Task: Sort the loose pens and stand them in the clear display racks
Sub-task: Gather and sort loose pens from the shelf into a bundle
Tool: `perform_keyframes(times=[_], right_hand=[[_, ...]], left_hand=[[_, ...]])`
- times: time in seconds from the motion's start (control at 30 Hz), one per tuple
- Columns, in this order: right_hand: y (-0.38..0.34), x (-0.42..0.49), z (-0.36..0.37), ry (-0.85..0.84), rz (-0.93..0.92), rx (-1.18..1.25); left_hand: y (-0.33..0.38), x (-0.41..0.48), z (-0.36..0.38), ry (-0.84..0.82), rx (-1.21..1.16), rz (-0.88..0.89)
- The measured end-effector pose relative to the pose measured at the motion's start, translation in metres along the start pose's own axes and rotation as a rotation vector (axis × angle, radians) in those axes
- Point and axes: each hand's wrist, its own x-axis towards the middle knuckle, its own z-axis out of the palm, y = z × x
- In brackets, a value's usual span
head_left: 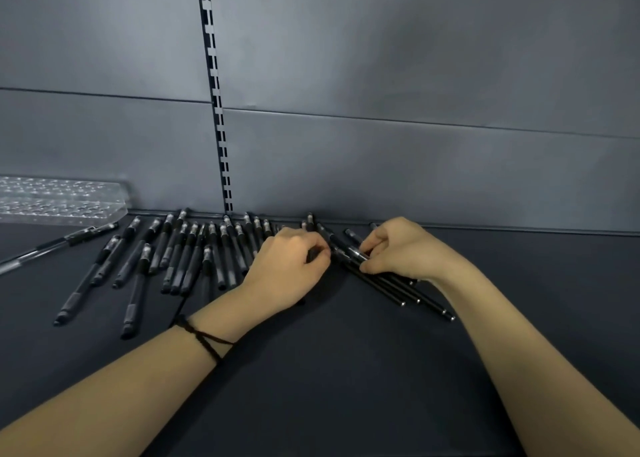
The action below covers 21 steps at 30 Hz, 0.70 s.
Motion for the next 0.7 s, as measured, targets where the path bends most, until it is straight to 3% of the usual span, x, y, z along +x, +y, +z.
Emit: perform_keyframes(times=[0.07, 0.17, 0.23, 0.33, 0.47, 0.6, 0.7], right_hand=[[-0.002, 0.001, 0.002, 0.017, -0.001, 0.141], [-0.009, 0.0, 0.001, -0.017, -0.027, 0.59], [-0.014, 0.001, 0.001, -0.047, -0.067, 0.918], [-0.018, 0.002, 0.005, -0.051, -0.07, 1.125], [-0.019, 0.002, 0.01, -0.008, -0.133, 1.088], [-0.017, 0.002, 0.007, 0.025, -0.188, 0.976], [-0.011, 0.004, 0.006, 0.184, -0.102, 0.708]], left_hand=[[0.001, 0.0, 0.0, 0.015, -0.014, 0.034], [0.007, -0.002, -0.005, 0.034, -0.209, 0.009], [0.014, -0.002, -0.008, -0.015, -0.461, -0.115], [0.022, -0.001, -0.012, -0.203, -0.912, -0.282], [0.027, -0.003, -0.017, -0.292, -1.162, -0.288], [0.026, -0.003, -0.013, -0.279, -1.227, -0.294], [0.024, -0.001, -0.014, -0.243, -1.285, -0.355]])
